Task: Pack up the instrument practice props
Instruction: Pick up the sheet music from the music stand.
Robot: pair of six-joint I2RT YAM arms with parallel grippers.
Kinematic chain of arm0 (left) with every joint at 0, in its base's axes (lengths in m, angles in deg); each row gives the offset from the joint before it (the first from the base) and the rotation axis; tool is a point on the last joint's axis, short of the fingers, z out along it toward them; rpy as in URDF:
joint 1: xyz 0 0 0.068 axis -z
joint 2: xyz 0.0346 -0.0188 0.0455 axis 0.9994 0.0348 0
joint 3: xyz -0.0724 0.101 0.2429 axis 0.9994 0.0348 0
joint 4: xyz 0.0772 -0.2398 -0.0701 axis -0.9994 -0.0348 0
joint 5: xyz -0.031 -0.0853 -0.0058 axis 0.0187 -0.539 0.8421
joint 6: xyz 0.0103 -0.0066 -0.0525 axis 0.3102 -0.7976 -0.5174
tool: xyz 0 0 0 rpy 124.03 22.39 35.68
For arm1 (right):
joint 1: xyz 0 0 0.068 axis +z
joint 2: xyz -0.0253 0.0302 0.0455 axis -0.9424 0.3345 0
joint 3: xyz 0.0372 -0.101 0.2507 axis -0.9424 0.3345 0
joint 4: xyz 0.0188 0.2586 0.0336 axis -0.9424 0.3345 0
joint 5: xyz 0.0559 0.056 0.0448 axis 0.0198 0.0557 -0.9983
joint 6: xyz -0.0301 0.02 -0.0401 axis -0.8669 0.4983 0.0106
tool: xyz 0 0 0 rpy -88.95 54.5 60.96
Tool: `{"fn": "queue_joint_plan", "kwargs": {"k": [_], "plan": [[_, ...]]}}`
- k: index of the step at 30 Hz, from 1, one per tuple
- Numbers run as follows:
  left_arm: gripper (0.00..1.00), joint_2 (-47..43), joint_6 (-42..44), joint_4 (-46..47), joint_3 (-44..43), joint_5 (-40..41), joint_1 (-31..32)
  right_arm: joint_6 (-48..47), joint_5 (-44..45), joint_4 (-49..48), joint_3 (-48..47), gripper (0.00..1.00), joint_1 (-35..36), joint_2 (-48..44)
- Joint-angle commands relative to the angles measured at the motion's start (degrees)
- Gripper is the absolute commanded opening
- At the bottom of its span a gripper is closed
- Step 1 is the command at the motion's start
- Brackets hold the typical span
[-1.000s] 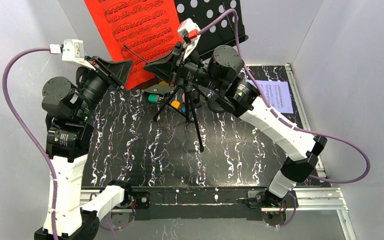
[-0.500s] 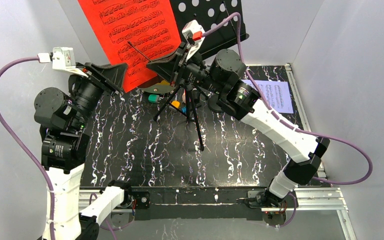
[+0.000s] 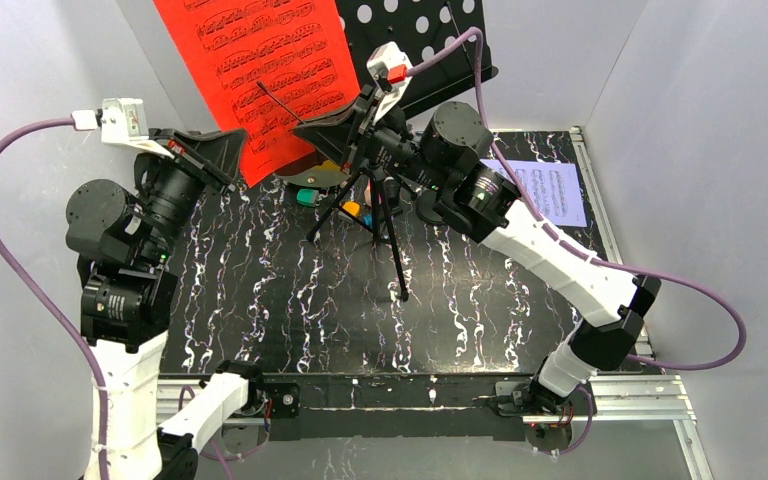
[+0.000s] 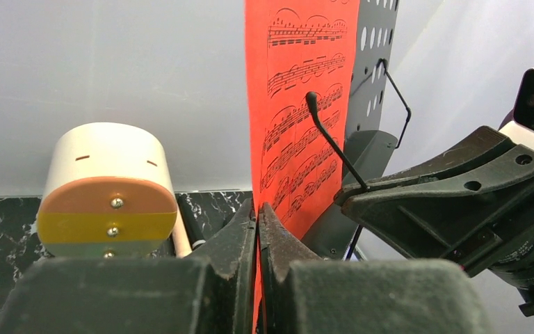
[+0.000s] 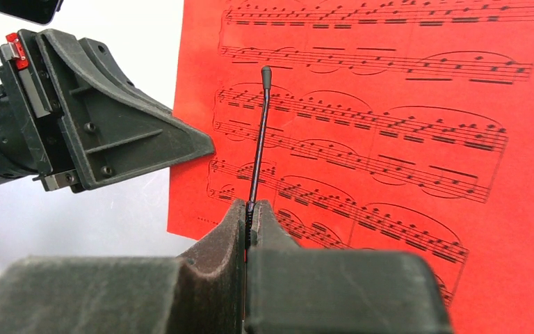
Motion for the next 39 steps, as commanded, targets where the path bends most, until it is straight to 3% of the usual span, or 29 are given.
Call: {"fn": "queue_joint_plan", "kwargs": {"k": [1, 4, 12, 17, 22, 25, 28, 36, 39], "plan": [[0.00, -2.6, 1.5, -2.7, 0.2, 3.0, -0.3, -1.8, 4.3, -4.1, 0.9, 0.01, -1.1, -2.8], [0.00, -3.5, 1.3, -3.3, 1.1, 3.1, -0.3, -1.8, 4.5, -4.3, 1.3, 0.01, -1.1, -2.9], [0.48, -2.2, -1.6, 0.3, 2.0, -0.8, -0.3, -1.5, 3.9, -4.4, 1.7, 0.01, -1.1, -2.8], [0.53, -0.7, -2.6, 2.8, 2.9, -0.8, -0.3, -1.3, 3.7, -4.6, 1.7, 0.01, -1.1, -2.9], [0.46, -0.7, -3.9, 5.8, 4.0, -0.7, -0.3, -1.5, 4.0, -4.5, 2.0, 0.01, -1.1, -3.1], [0.26, -1.9, -4.1, 6.5, 4.3, 0.3, -0.3, -1.8, 4.5, -4.8, 2.4, 0.01, -1.0, -3.4], [0.14, -3.1, -4.0, 6.4, 4.5, 1.6, -0.3, -1.8, 4.6, -4.9, 2.7, 0.01, -1.1, -3.6], [0.00, -4.5, -3.3, 5.3, 4.3, 2.7, -0.3, -1.9, 5.9, -5.3, 3.4, 0.01, -1.1, -3.8], [0.00, -5.7, -2.0, 3.4, 4.3, 4.7, -0.3, -2.0, 6.3, -5.4, 3.4, 0.01, -1.1, -3.6]]}}
